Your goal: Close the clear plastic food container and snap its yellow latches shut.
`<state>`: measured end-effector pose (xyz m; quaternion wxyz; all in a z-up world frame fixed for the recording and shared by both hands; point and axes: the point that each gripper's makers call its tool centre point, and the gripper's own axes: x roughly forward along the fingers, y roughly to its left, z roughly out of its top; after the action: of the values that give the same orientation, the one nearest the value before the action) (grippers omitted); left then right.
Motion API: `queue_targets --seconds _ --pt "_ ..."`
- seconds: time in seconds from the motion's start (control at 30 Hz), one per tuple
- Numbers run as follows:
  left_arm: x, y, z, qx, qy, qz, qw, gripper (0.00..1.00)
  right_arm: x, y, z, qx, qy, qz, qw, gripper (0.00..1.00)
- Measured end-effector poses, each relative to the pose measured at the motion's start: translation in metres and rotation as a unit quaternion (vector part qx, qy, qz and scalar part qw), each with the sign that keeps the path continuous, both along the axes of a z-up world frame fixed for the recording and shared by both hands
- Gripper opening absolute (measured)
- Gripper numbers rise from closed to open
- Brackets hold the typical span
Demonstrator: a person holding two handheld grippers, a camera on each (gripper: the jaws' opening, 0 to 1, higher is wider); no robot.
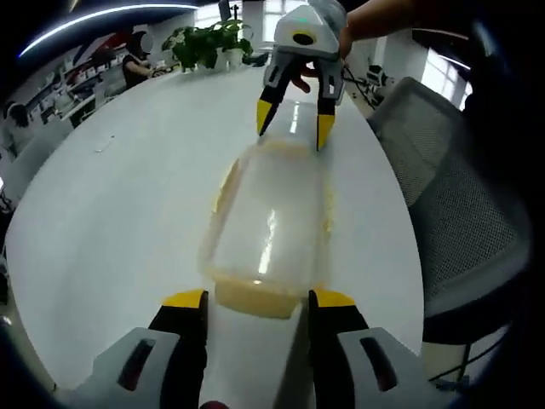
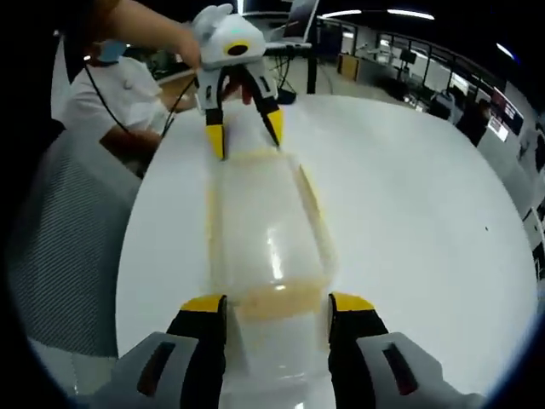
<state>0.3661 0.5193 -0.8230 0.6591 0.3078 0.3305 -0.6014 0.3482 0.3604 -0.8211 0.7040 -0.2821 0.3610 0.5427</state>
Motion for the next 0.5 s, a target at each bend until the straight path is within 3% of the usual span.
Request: queue_targets --seconds 0.13,0.33,0.5 --pt "0.0009 -0.0022 0.0003 0.002 0.0 -0.002 1.0 0.46 0.0076 -0.002 -0.0024 -0.011 0.012 -0.004 0.9999 0.49" --pt "-0.0005 -0.0001 -0.0001 0.015 -0.003 -0.022 0.9996 0.46 0.0075 0.0006 -0.0035 -0.031 0.022 0.033 0.9987 0.46" --pt "0.0003 0.0003 -0.0025 0.025 -0.005 -0.034 0.9991 0.45 0.0024 -0.0048 -0.0105 -0.068 0.03 0.063 0.9952 0.42"
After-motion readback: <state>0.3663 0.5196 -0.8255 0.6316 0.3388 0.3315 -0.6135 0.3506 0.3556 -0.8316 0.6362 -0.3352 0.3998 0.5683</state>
